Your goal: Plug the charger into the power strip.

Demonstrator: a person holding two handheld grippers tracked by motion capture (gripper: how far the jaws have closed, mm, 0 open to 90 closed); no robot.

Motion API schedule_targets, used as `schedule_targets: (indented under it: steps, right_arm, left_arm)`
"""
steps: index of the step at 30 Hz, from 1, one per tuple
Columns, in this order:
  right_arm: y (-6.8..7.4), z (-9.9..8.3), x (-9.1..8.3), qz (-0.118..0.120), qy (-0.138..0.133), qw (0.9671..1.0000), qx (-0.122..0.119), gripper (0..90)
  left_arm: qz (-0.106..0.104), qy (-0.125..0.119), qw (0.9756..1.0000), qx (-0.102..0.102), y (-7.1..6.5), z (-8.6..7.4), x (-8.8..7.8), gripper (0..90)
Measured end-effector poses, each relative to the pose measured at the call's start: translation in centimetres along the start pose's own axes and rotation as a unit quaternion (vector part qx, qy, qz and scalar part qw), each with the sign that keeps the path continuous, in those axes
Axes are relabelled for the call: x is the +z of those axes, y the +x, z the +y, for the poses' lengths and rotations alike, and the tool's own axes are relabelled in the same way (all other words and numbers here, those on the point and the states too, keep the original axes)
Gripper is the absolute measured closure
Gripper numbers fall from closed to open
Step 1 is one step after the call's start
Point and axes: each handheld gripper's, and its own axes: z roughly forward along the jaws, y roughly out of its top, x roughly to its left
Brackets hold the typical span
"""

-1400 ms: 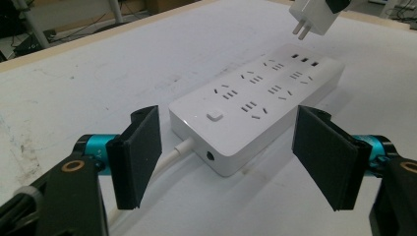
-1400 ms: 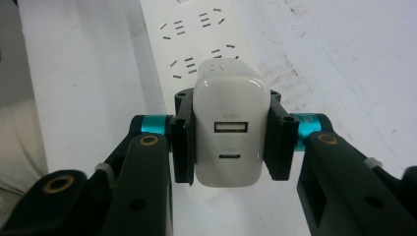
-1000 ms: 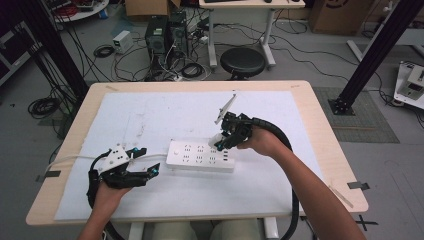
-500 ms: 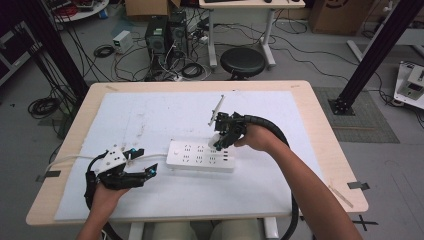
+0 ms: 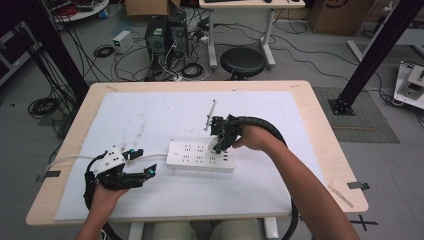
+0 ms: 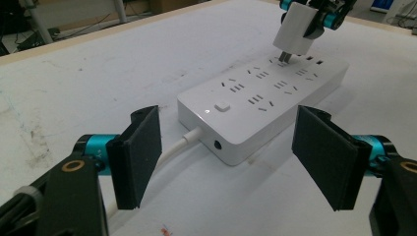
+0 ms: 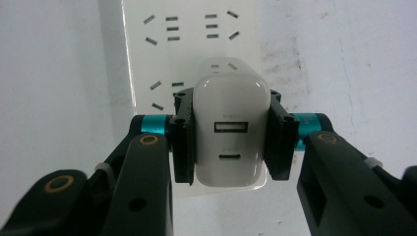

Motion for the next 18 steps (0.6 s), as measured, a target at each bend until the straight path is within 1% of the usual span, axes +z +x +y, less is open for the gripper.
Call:
schedule_targets:
  steps: [1,2,4,8,12,13,18]
  right_arm:
    - [0.2,0.3,0.1,-0.004,0.011,0.9999,-0.009,63.8]
    - [0.3,0.6,0.3,-0.006,0.015,0.9997,-0.017,63.8]
    - [0.4,1.1,0.2,-0.008,0.028,0.9993,-0.022,63.8]
    - [0.5,1.7,0.3,-0.013,0.045,0.9983,-0.037,63.9]
    - [0.5,2.3,0.4,-0.013,0.059,0.9973,-0.042,63.9]
    - [0.6,2.7,0.4,-0.013,0.068,0.9966,-0.045,63.9]
    - [0.4,2.9,0.5,-0.009,0.071,0.9962,-0.048,63.9]
  left_arm:
    - [-0.001,0.0,1.0,-0.001,0.0,0.0,0.0,27.0]
    - [-0.001,0.001,1.0,-0.001,0.0,0.0,0.0,27.0]
    - [-0.002,0.0,1.0,0.001,0.0,0.1,0.0,27.0]
    - [-0.002,0.001,1.0,0.0,0.1,0.0,-0.1,27.0]
    - [-0.002,0.0,1.0,-0.001,0.0,0.0,0.1,27.0]
    - [-0.003,0.001,1.0,0.0,0.0,0.0,0.1,27.0]
    - [-0.004,0.003,1.0,0.001,-0.1,0.1,0.2,27.0]
